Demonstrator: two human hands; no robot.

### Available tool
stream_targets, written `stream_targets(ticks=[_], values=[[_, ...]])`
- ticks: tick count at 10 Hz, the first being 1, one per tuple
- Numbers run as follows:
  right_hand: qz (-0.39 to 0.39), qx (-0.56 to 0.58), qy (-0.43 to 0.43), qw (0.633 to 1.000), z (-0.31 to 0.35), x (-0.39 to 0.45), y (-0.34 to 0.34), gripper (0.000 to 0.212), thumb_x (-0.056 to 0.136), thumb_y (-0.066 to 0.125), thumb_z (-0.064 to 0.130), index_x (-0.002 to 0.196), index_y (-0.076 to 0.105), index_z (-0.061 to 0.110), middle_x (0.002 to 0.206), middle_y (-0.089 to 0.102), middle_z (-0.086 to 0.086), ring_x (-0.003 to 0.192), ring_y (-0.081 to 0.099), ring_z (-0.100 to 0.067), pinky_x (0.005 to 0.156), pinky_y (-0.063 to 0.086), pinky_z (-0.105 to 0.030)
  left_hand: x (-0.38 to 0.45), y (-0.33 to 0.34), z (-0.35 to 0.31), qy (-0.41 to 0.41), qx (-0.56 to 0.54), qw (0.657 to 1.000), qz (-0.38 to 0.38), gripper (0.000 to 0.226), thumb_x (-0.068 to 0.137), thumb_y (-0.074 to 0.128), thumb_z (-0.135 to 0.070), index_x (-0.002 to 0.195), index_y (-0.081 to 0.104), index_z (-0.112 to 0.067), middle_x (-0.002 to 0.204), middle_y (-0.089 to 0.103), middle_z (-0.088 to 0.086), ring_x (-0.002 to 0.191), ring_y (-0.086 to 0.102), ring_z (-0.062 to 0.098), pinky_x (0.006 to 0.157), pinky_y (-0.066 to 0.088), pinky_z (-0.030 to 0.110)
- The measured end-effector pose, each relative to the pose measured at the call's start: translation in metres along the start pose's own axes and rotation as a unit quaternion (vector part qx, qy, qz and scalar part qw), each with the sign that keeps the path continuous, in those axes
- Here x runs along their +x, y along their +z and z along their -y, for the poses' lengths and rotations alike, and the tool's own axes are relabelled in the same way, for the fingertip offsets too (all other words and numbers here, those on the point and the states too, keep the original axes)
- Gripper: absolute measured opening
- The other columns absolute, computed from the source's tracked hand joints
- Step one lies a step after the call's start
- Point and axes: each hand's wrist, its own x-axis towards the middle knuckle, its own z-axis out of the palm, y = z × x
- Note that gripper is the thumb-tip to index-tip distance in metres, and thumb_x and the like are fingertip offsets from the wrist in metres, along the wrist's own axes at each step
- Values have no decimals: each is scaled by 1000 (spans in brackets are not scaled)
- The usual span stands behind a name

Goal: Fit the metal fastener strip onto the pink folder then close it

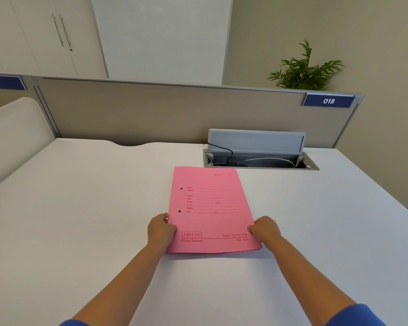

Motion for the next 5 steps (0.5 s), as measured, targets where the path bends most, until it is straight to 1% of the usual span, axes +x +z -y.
stream_targets(ticks=[1,2,3,4,5], values=[[-3,-19,-3,1000,0,0,1,14,83,55,17,81,64,6,84,67,-9,72,59,-23,62,45,-27,0,2,0,6,37,999,-11,25,74,48,8,74,64,-11,69,62,2,68,55,28,50,38,25],[-12,-29,5,999,1,-1,1,14,81,55,17,67,54,12,71,59,-3,69,56,-24,54,40,-24,1,5,0,1,65,997,-39,36,79,48,6,111,61,-1,106,67,13,86,58,29,72,46,30],[-28,-40,6,999,0,-2,-2,31,78,56,17,54,36,18,58,43,1,64,48,-24,45,30,-24,-1,6,-2,-4,69,996,-50,43,81,47,4,124,53,-2,128,58,15,111,56,33,93,44,37],[-40,-41,-7,998,3,-6,-6,29,79,56,19,57,38,18,57,41,3,57,44,-19,45,29,-23,-3,7,-3,21,78,995,-57,43,82,46,2,125,52,-4,129,57,15,113,54,32,94,44,39],[-57,-29,-37,997,8,-8,-10,16,80,56,21,67,51,14,64,50,0,57,49,-18,51,37,-25,-5,7,-7,28,88,994,-65,45,82,46,3,125,52,-6,129,56,15,113,53,32,93,44,41]])
